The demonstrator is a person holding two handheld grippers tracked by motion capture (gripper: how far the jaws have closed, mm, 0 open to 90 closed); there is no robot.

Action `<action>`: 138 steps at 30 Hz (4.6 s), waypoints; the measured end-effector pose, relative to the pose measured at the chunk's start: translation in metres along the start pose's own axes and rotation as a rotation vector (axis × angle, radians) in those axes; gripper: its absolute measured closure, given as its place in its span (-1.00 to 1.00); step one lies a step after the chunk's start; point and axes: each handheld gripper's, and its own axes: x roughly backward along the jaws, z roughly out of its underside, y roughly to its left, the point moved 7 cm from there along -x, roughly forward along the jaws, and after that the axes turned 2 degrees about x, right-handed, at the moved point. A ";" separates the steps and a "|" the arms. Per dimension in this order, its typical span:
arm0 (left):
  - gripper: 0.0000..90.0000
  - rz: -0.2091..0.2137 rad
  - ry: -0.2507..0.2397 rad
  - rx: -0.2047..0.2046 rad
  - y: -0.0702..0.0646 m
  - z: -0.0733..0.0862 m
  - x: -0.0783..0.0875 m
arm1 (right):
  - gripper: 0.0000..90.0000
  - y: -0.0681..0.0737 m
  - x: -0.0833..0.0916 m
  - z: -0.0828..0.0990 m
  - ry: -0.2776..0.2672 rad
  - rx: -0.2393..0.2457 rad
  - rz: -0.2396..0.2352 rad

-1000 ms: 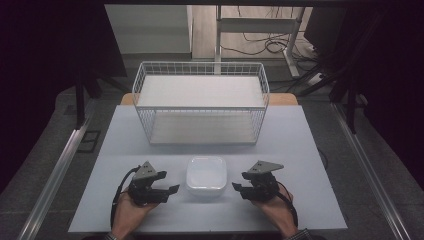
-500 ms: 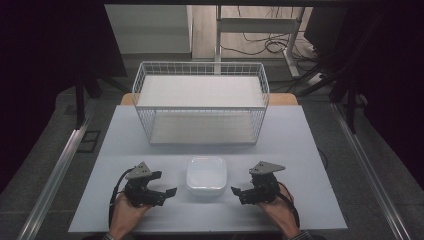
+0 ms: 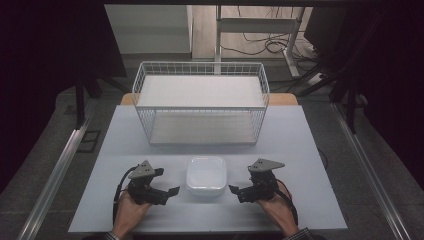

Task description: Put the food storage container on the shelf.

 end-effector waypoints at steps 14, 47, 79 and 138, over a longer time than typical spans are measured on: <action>-0.76 0.018 0.035 0.026 -0.006 -0.032 -0.015 | -0.93 0.007 -0.003 -0.026 -0.005 -0.074 -0.048; 0.79 0.121 0.075 0.108 -0.032 -0.031 -0.017 | 0.70 0.019 0.001 -0.021 0.070 -0.234 -0.080; 0.79 0.036 -0.039 0.091 -0.015 -0.114 0.018 | 0.72 0.003 0.023 -0.106 -0.139 -0.157 -0.031; 0.50 -0.057 -0.093 0.113 0.045 -0.263 0.034 | 0.56 -0.062 0.020 -0.259 -0.201 -0.228 -0.008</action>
